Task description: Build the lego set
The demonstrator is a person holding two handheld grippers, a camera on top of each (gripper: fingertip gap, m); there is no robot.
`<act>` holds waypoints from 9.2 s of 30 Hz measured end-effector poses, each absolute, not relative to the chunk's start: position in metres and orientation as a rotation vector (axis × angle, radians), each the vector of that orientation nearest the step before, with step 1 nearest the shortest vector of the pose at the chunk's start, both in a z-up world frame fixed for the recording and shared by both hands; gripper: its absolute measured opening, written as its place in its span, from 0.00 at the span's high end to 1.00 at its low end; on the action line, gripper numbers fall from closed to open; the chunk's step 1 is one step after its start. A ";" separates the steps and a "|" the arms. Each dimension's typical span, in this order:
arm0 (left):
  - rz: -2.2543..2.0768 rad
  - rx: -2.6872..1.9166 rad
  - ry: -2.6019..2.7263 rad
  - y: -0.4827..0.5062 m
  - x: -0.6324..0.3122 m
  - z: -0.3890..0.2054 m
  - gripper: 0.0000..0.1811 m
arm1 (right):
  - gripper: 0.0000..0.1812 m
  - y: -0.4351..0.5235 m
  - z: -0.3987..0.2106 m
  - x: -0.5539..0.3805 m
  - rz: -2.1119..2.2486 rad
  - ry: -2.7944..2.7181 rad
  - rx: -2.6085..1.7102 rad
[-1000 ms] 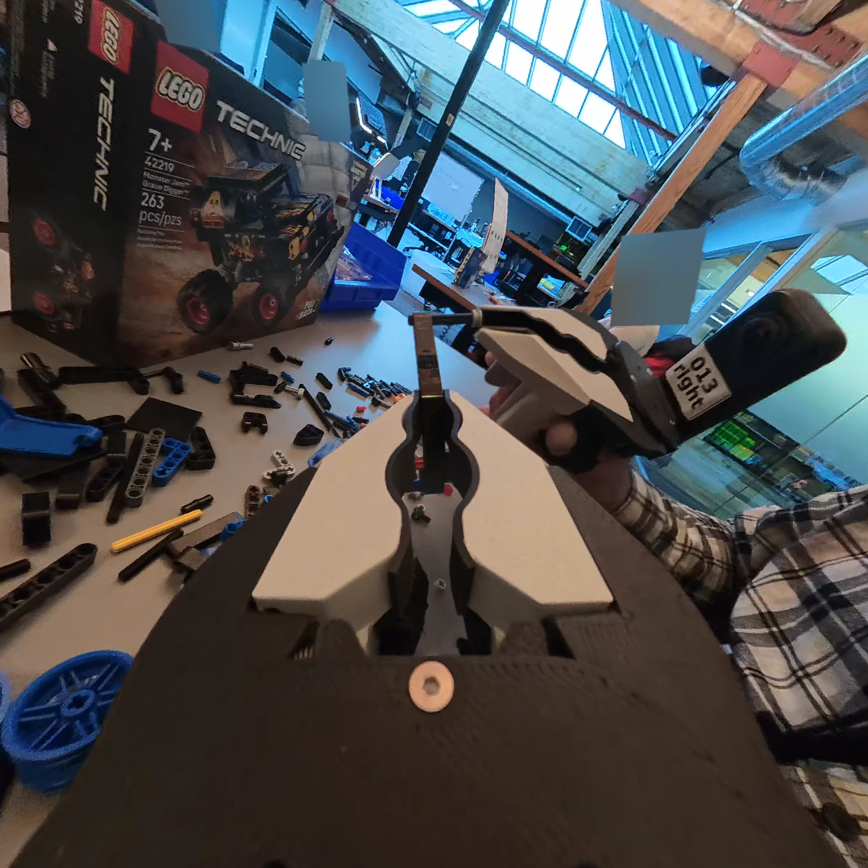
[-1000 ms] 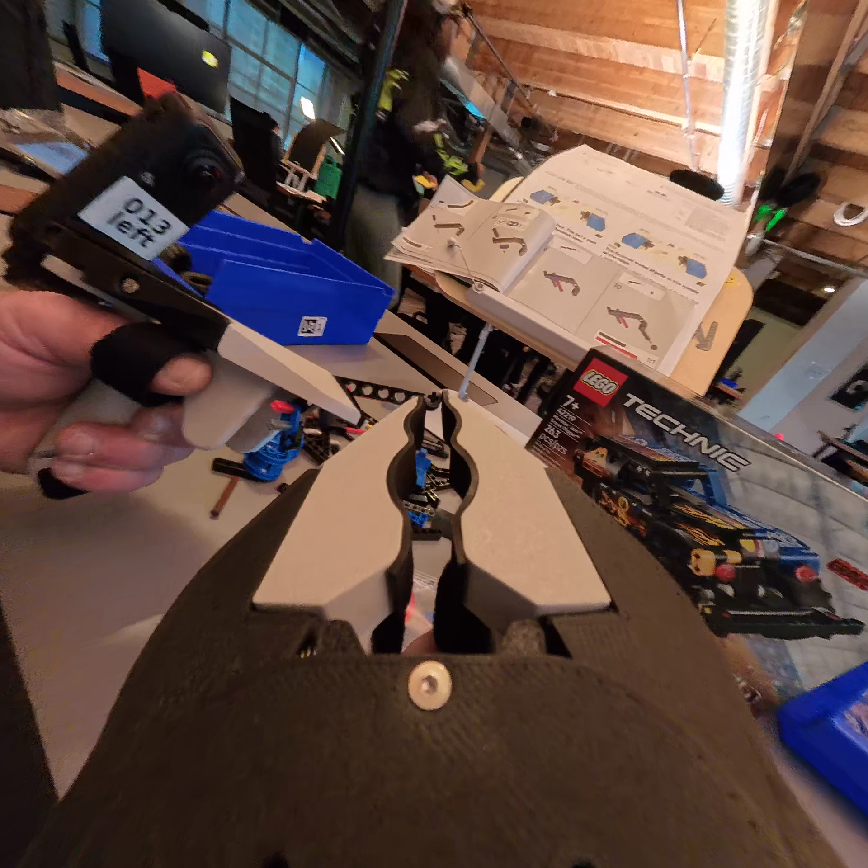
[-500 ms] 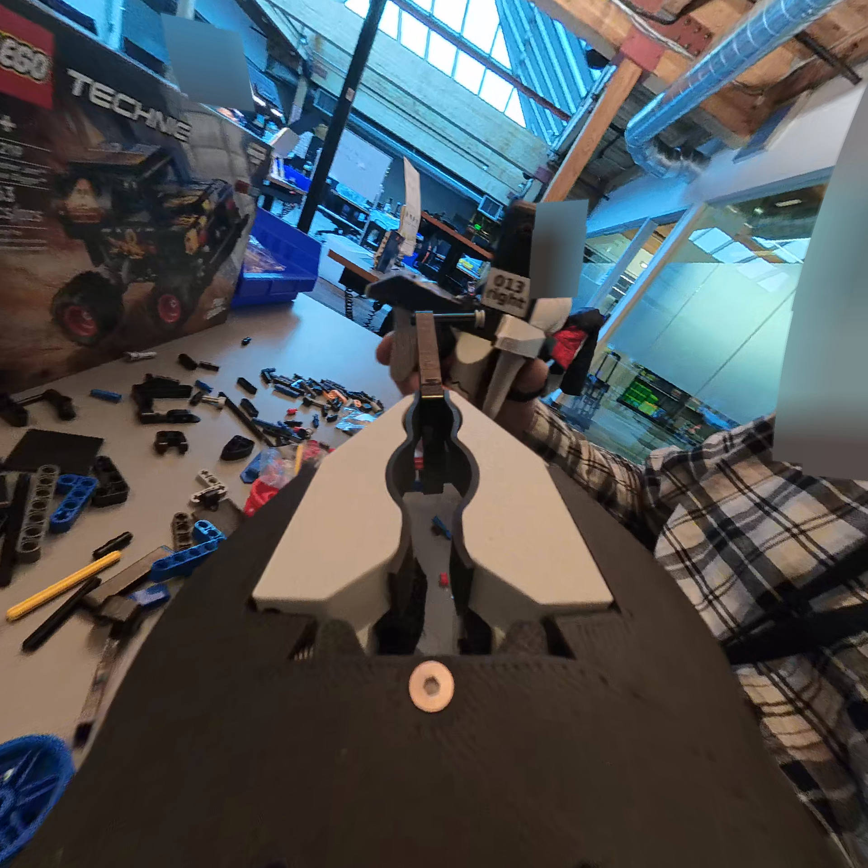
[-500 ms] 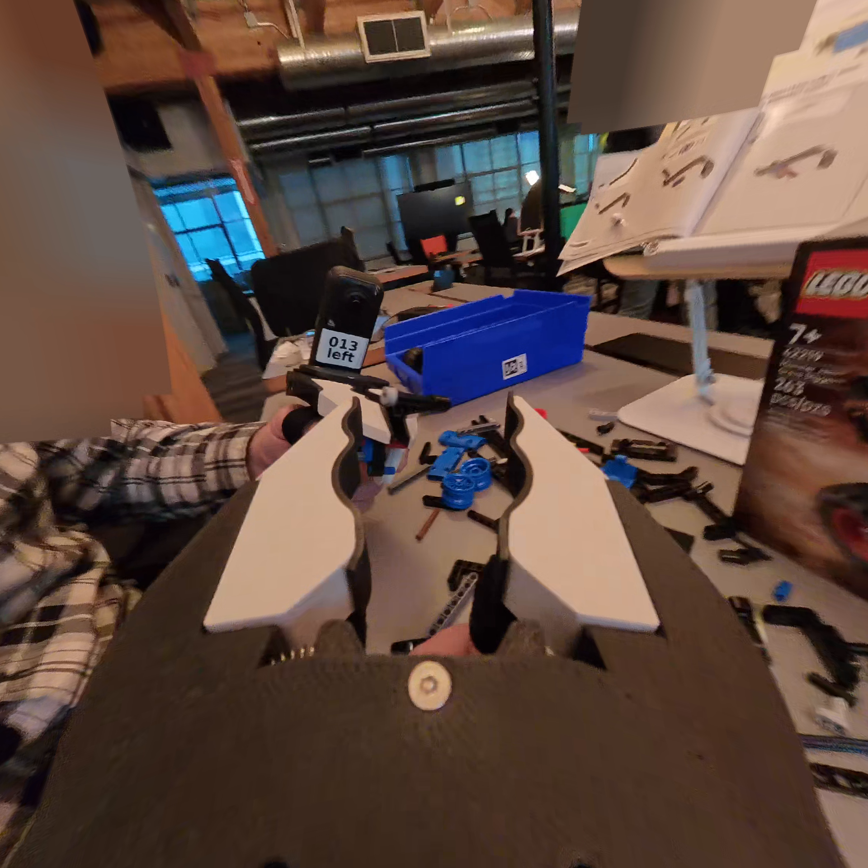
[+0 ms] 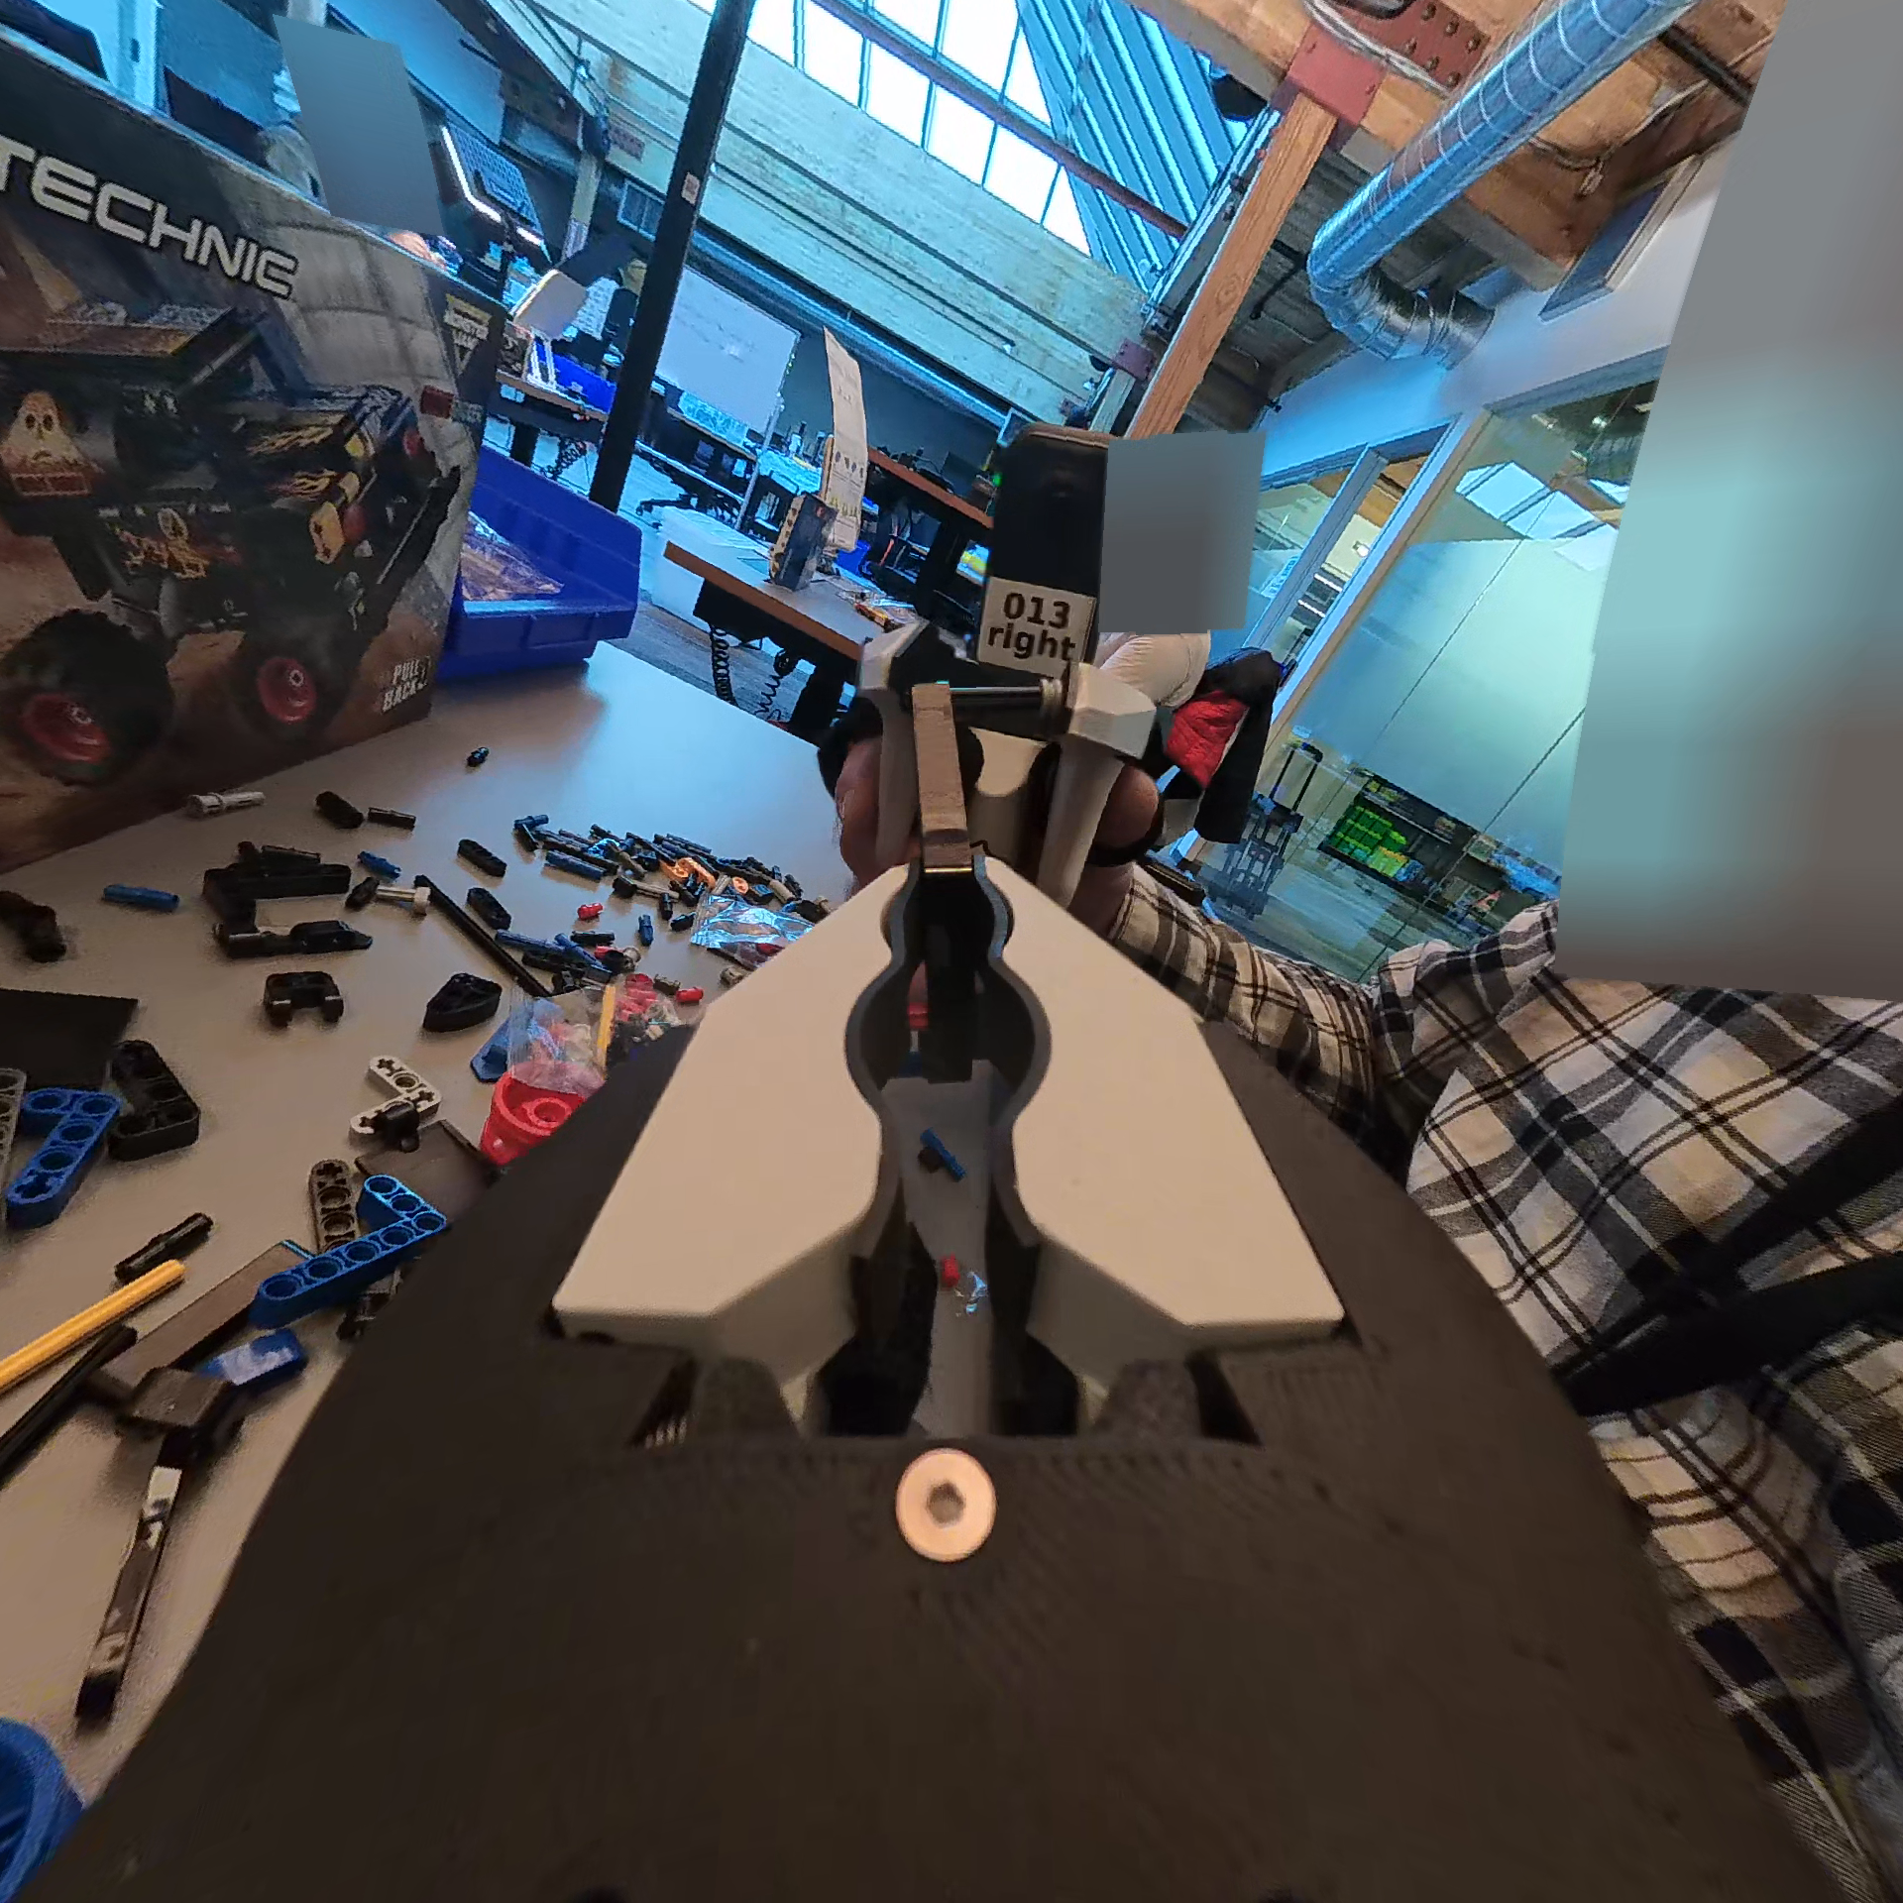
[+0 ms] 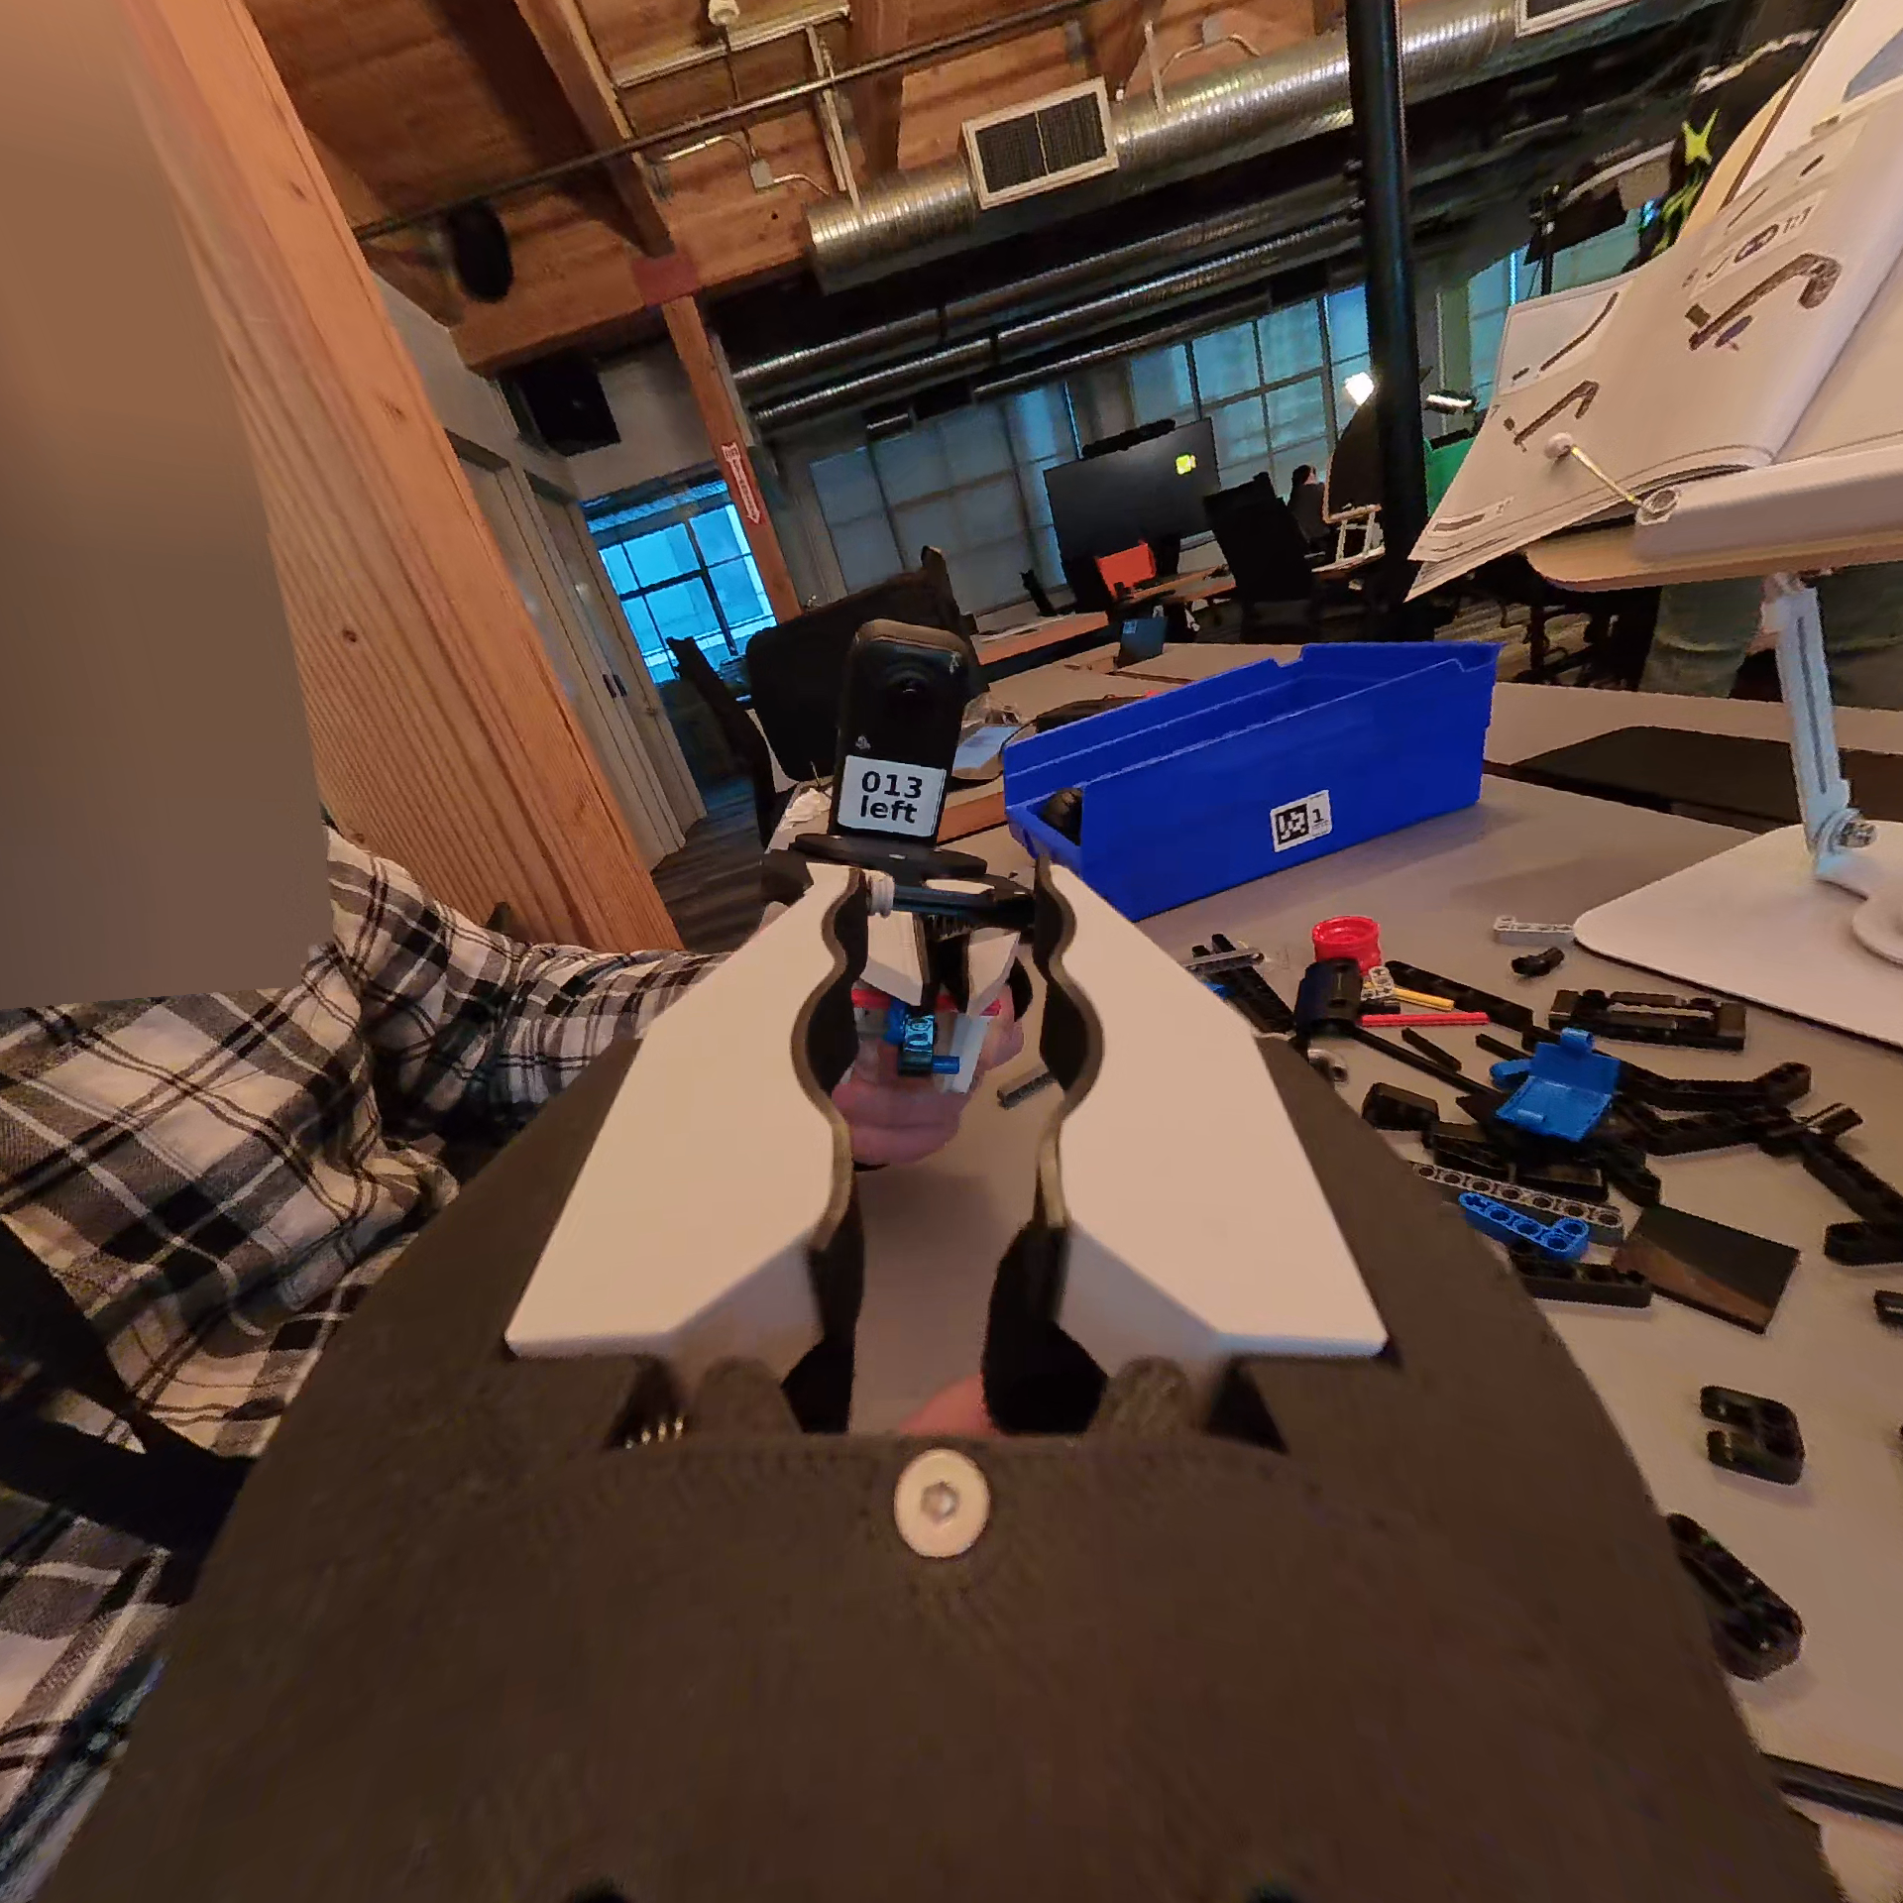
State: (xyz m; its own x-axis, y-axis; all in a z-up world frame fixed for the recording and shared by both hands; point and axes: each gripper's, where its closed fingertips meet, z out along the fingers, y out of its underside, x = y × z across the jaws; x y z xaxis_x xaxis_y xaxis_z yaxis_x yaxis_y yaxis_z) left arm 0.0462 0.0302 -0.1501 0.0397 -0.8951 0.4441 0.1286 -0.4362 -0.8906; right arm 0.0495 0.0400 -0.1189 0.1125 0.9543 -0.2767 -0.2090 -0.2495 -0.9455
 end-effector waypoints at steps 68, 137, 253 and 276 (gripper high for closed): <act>-1.488 -1.347 1.042 0.007 0.049 -0.145 0.97 | 0.87 0.022 -0.124 0.053 1.335 -0.978 -1.230; -0.461 -1.854 1.489 0.040 -0.026 -0.263 0.96 | 0.85 0.048 -0.148 0.070 1.235 -0.931 -1.366; 0.070 -1.543 0.966 0.374 -0.097 -0.079 0.79 | 0.95 0.417 -0.040 0.037 0.136 -1.291 -1.510; -0.852 -1.393 0.793 0.317 0.012 -0.023 0.74 | 0.76 0.311 0.004 -0.047 1.155 -1.195 -1.471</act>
State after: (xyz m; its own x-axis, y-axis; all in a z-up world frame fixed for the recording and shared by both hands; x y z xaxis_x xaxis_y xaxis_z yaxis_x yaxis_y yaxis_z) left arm 0.0121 0.3169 -0.0226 0.4898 -0.8715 0.0234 0.0392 -0.0047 -0.9992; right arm -0.0472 0.3110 0.0038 0.1007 0.9871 -0.1246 0.1576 -0.1394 -0.9776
